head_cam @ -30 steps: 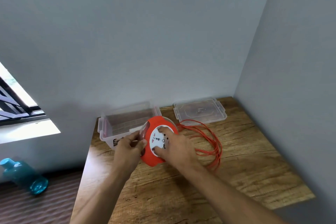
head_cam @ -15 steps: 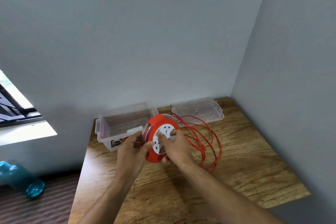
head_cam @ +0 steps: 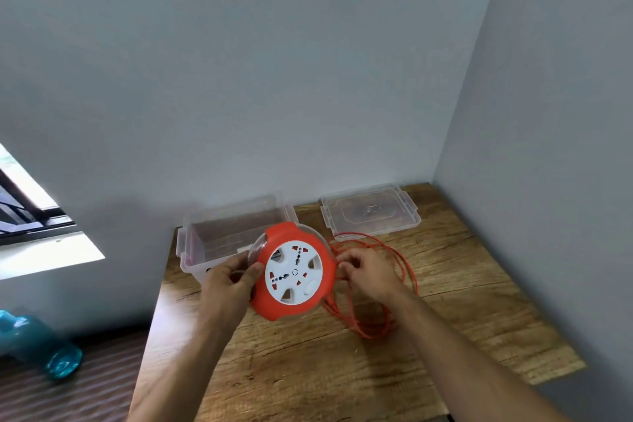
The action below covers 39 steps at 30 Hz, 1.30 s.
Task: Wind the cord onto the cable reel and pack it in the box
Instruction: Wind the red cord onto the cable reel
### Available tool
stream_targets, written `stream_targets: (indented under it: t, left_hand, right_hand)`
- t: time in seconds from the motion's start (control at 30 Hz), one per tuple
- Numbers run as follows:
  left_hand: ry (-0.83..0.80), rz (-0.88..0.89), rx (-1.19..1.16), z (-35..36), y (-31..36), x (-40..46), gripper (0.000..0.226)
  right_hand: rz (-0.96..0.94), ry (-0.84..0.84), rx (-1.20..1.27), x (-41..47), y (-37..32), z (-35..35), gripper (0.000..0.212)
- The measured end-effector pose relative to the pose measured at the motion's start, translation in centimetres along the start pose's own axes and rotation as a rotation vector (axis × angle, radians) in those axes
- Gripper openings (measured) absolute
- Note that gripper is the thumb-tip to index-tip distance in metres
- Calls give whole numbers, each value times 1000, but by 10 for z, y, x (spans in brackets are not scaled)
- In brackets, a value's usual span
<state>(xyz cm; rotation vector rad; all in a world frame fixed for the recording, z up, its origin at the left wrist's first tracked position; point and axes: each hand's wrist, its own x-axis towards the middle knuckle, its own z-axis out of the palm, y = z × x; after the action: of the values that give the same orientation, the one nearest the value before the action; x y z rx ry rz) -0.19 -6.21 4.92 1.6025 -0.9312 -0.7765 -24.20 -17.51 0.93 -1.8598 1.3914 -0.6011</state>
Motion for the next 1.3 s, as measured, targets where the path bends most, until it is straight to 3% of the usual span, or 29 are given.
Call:
stream_targets:
  t: [0.17,0.3,0.4,0.47,0.53,0.6,0.67,0.77,0.83,1.0,1.17,1.3]
  left_hand:
    - [60,-25,-77,-10,-5,4,16]
    - [112,-72,-149,-22,-6,6,18]
    - [122,-85,-174,-29,-7,5,16]
    - [115,-90,-177,-31,-8,4,17]
    - [103,-105,-176,-28,-9,2,17]
    - [97,-125,-182,-24,-9,3,18]
    - [87,-139,-191,-19,-6,4,18]
    - [50,-123,-173,-13,-2,4,17]
    - [30,-110,-141,-11,0,5,15]
    - [30,-97,-96,-10,-1,7,8]
    - [-17,-94,-98,-15,0,5,8]
    - [-175,-114,-77,-17,7,-1,16]
  right_hand:
    - [319,401,15,20,17,-27,19]
    - [425,378,85,29,34,-37,30]
    - [502,269,-22,29,40,-32,58]
    - [584,315,-82,25,36,-37,74]
    - [454,509,-143,16,24,-44,76]
    - [-7,635,-272,6,4,-41,57]
    - [-483,451,-353,-5,-24,-28,41]
    - [-803,11,-542,-18,-54,3,38]
    - [-826,-57,-682,-21,-66,23,42]
    - [-635,15,-791,-25,-80,42,60]
    - [-455,-40,-648,-27,-86,54,63]
    - [-529,-17,-672,-23,-81,43,62]
